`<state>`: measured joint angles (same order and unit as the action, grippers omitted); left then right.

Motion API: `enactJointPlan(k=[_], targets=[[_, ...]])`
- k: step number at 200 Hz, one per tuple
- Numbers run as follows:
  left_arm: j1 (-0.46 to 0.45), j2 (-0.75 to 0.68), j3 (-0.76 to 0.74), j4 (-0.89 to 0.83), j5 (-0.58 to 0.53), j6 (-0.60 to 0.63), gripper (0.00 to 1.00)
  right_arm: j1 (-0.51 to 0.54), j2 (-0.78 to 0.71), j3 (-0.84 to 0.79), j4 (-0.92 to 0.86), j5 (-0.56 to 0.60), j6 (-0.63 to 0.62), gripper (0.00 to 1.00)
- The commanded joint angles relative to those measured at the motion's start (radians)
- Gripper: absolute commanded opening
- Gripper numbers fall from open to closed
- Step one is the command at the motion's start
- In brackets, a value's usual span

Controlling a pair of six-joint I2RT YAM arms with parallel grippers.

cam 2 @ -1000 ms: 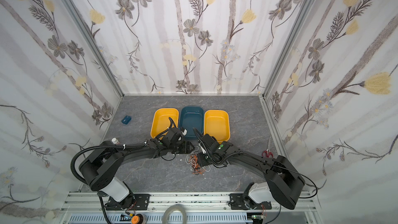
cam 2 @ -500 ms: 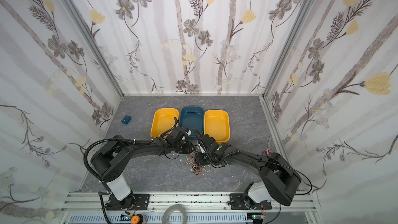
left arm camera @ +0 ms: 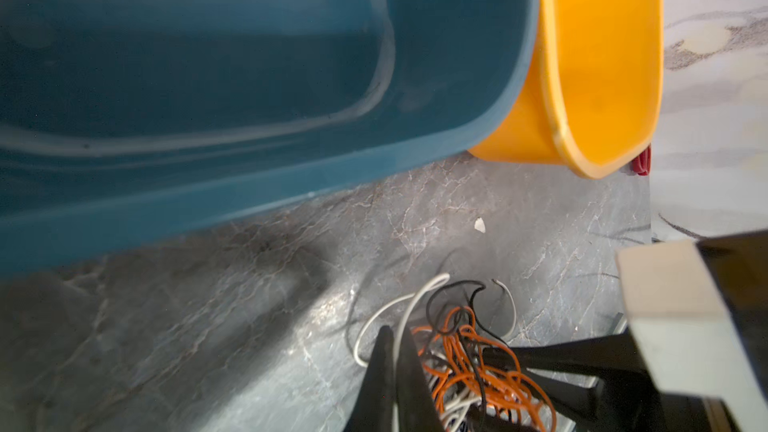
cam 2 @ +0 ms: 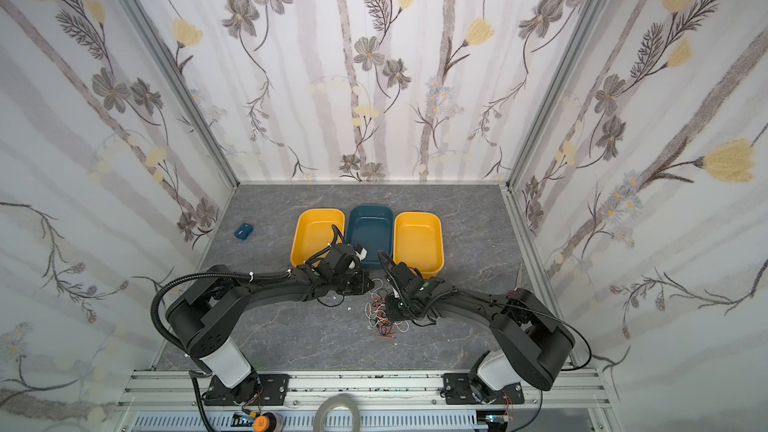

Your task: Untangle the cables

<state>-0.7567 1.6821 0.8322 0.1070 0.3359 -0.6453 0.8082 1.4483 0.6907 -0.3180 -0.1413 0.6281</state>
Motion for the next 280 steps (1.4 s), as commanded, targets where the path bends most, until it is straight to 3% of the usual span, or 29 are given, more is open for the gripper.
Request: enactJointPlan(k=[1, 157, 237, 280], targets=[[0.000, -0.043, -0.011, 0.009, -0.040, -0.022, 0.00, -0.013, -0.031, -0.020, -0.056, 0.034, 0.002, 0.33], [0.017, -0.470, -0.010, -0.257, -0.212, 0.039, 0.00, -0.021, -0.175, -0.045, -0.193, 0.054, -0.032, 0.37], [0.021, -0.511, 0.022, -0.296, -0.210, 0.051, 0.00, -0.014, -0.337, 0.034, -0.263, -0.034, -0.157, 0.66], [0.020, -0.519, 0.030, -0.295, -0.204, 0.047, 0.00, -0.021, -0.308, 0.045, -0.159, -0.009, -0.143, 0.66]])
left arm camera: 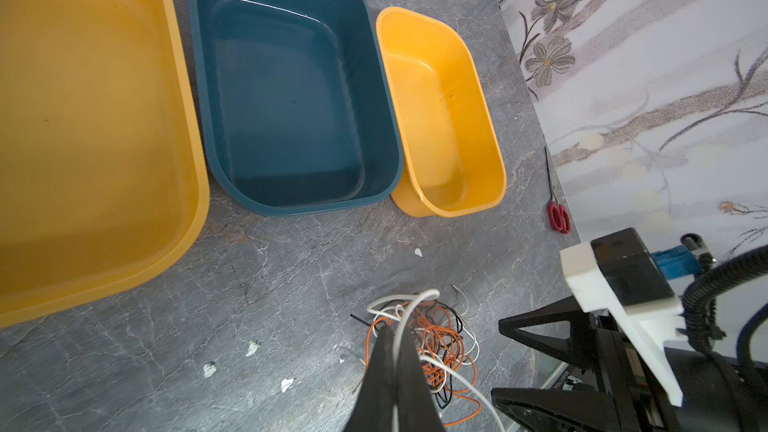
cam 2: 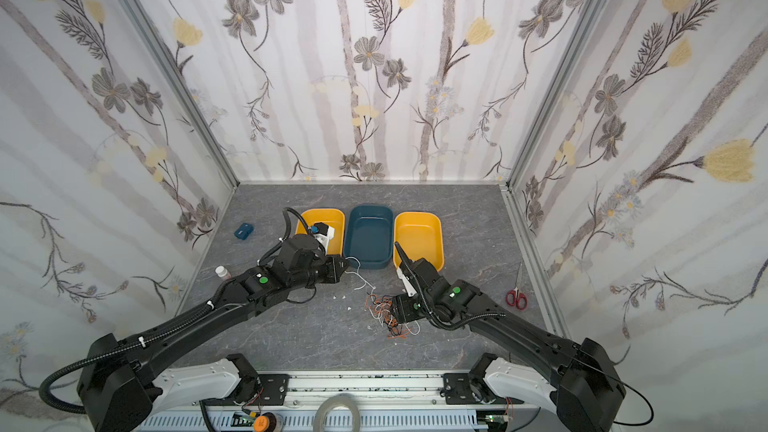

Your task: Untangle the cables

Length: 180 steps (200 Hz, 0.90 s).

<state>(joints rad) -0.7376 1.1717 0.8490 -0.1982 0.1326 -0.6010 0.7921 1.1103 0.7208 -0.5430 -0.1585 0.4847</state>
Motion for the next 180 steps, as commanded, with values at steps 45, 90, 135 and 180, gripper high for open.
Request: enactJointPlan(k=[45, 90, 135, 180], targets=[[0.001, -0.025, 0.019, 0.006, 0.007, -0.003, 0.00, -0.005, 0.186, 0.057, 0.227, -0.005, 0.048, 0.71], [0.003, -0.067, 0.025, -0.016, -0.022, 0.001, 0.00, -0.005, 0.324, 0.059, 0.264, 0.007, 0.082, 0.71], [0.020, -0.109, 0.036, -0.050, -0.063, 0.007, 0.00, -0.005, 0.342, 0.015, 0.232, 0.054, 0.093, 0.64], [0.087, -0.199, 0.064, -0.133, -0.115, 0.037, 0.00, -0.005, 0.329, -0.015, 0.179, 0.079, 0.093, 0.63]])
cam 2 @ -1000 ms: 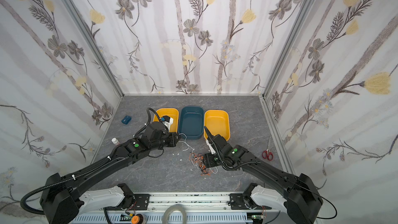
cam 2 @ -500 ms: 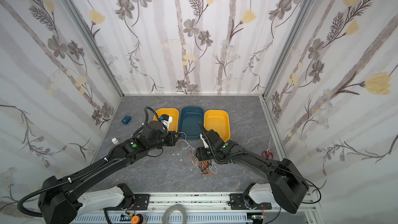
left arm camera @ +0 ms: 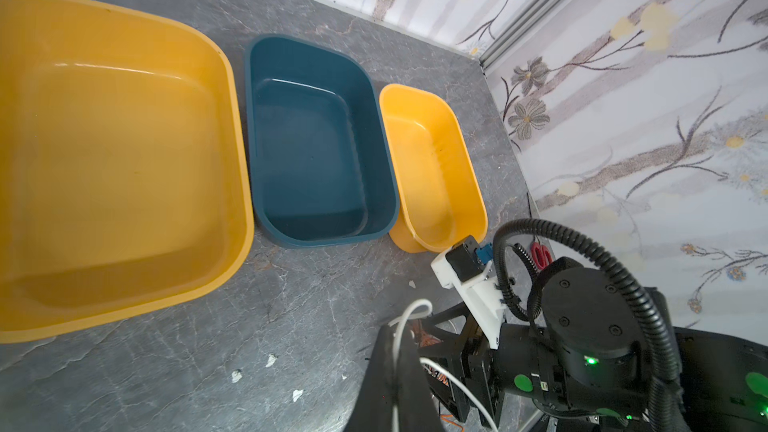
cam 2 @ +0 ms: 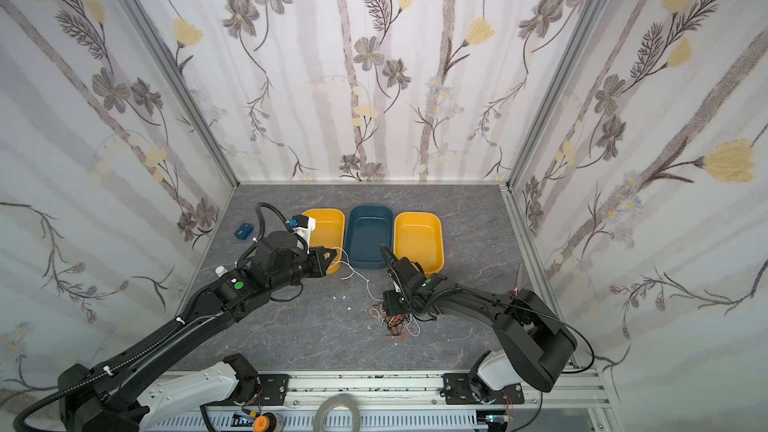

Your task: Untangle the cables

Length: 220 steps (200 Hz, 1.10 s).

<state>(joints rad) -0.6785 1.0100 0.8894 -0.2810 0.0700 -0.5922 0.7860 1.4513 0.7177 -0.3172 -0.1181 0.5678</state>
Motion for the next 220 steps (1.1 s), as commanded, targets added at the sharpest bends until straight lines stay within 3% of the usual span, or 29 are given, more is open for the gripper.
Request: enactJointPlan(k=[1, 49, 94, 156, 220], targets=[[0.029, -0.038, 0.023, -0.053, -0.053, 0.029, 0.00, 0.001, -0.013, -0.013, -0.047, 0.039, 0.010, 0.63], [0.100, -0.103, 0.050, -0.136, -0.067, 0.050, 0.00, 0.001, -0.075, -0.029, -0.099, 0.045, 0.009, 0.60], [0.153, -0.128, 0.083, -0.186, -0.070, 0.071, 0.00, -0.076, -0.164, -0.058, -0.183, 0.017, -0.028, 0.59], [0.162, -0.108, 0.075, -0.144, 0.015, 0.061, 0.00, -0.083, -0.266, 0.020, -0.254, -0.036, -0.117, 0.65], [0.160, -0.084, 0.038, -0.075, 0.096, 0.029, 0.00, -0.061, -0.240, 0.083, -0.116, -0.129, -0.136, 0.65]])
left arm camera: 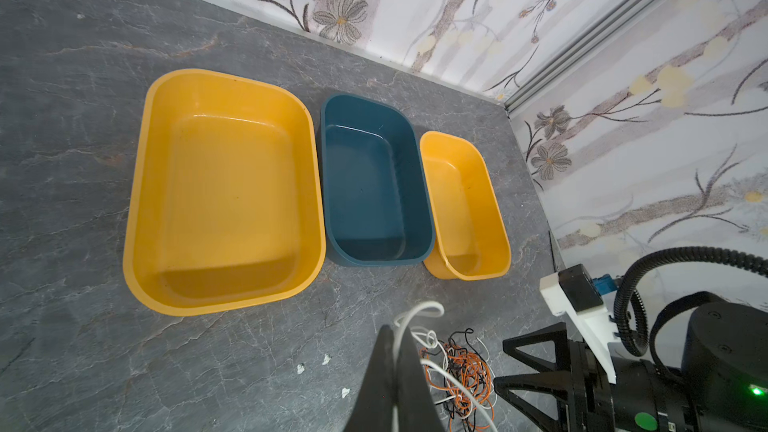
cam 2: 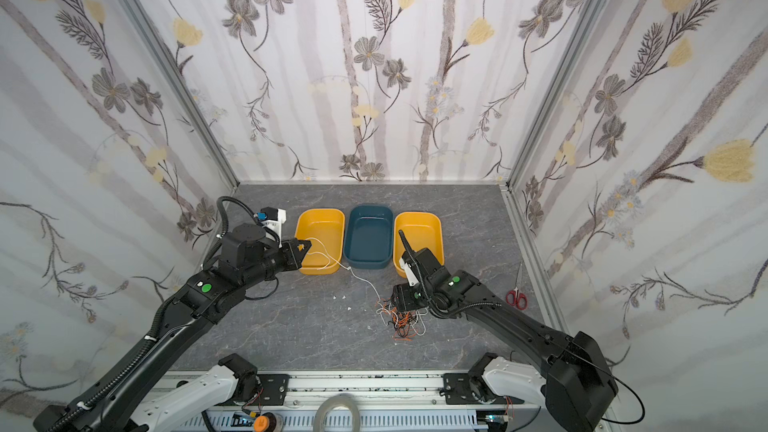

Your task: Untangle the cables

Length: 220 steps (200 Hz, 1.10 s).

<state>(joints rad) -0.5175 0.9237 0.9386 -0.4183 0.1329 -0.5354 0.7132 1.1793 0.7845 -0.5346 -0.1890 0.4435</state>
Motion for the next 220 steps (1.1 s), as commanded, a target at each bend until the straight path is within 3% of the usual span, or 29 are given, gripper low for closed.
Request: enactJointPlan(k=[1, 49, 69, 90, 117, 136, 220], targets=[[0.000, 0.003, -0.011, 0.063, 0.033, -0.028, 0.00, 0.014, 0.035, 0.016, 0.106, -0.060, -0.012, 0.65], [-0.003, 0.001, -0.013, 0.070, 0.048, -0.032, 0.00, 0.055, 0.213, 0.045, 0.317, -0.092, 0.000, 0.59], [-0.002, -0.003, -0.018, 0.074, 0.056, -0.034, 0.00, 0.058, 0.284, 0.064, 0.345, -0.093, 0.000, 0.52], [-0.004, -0.006, -0.027, 0.082, 0.069, -0.037, 0.00, 0.058, 0.315, 0.067, 0.353, -0.087, 0.006, 0.40], [-0.006, -0.008, -0.057, 0.105, 0.087, -0.047, 0.00, 0.058, 0.286, 0.071, 0.342, -0.083, 0.008, 0.12], [-0.007, -0.005, -0.090, 0.129, 0.098, -0.065, 0.00, 0.058, 0.250, 0.083, 0.321, -0.079, 0.007, 0.01], [-0.066, 0.034, -0.230, 0.316, 0.215, -0.126, 0.03, 0.058, 0.171, 0.202, 0.221, -0.154, 0.030, 0.00]])
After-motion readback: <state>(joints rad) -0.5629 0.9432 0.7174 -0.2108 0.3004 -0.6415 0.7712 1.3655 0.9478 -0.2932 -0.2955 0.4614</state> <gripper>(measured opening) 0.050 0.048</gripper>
